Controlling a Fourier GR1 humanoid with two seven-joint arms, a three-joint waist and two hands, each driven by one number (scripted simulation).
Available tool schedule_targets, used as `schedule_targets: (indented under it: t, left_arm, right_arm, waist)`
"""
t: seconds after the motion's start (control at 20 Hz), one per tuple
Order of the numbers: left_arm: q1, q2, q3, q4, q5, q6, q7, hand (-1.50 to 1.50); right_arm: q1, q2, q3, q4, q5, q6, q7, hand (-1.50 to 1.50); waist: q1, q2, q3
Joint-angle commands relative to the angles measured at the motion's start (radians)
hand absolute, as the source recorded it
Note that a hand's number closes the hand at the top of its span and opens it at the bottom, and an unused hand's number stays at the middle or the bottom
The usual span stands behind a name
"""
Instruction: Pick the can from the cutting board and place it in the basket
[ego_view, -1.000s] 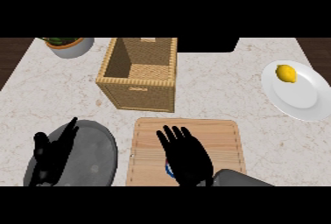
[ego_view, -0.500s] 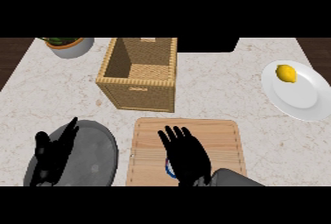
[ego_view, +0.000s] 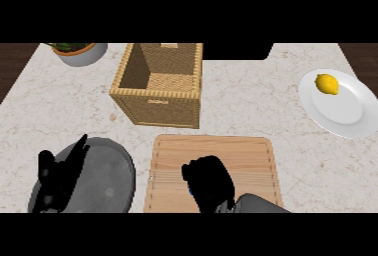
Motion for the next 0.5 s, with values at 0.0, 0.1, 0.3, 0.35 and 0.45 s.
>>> schedule_targets:
  t: [0.0, 0.1, 0.3, 0.35, 0.45]
  left_arm:
    - [0.028, -0.048, -0.036, 0.129, -0.032, -0.005, -0.051, 0.0]
    - [0.018, -0.006, 0.003, 0.099, 0.005, -0.046, -0.009, 0.0]
    - [0.011, -0.023, -0.001, 0.056, 0.018, -0.043, 0.029, 0.0]
    - [0.02, -0.042, -0.027, 0.077, -0.016, -0.024, 0.002, 0.0]
    - [-0.008, -0.023, -0.029, 0.061, -0.01, -0.047, 0.012, 0.0]
  right_arm:
    - [-0.048, -0.018, -0.01, 0.027, 0.054, 0.033, -0.06, 1.5]
    - [-0.025, -0.018, -0.005, 0.017, 0.073, 0.05, -0.064, 1.5]
    - [-0.024, 0.201, 0.044, 0.159, 0.159, -0.018, 0.051, 1.5]
    - [-0.09, 0.204, 0.03, 0.168, 0.099, -0.025, 0.145, 1.5]
    - [-0.102, 0.207, 0.028, 0.174, 0.083, -0.085, 0.25, 1.5]
  waist:
    - [-0.001, 0.009, -0.011]
    - [-0.002, 0.008, -0.011]
    - [0.01, 0.009, -0.011]
    - [0.033, 0.014, -0.012]
    - [0.067, 0.02, -0.014]
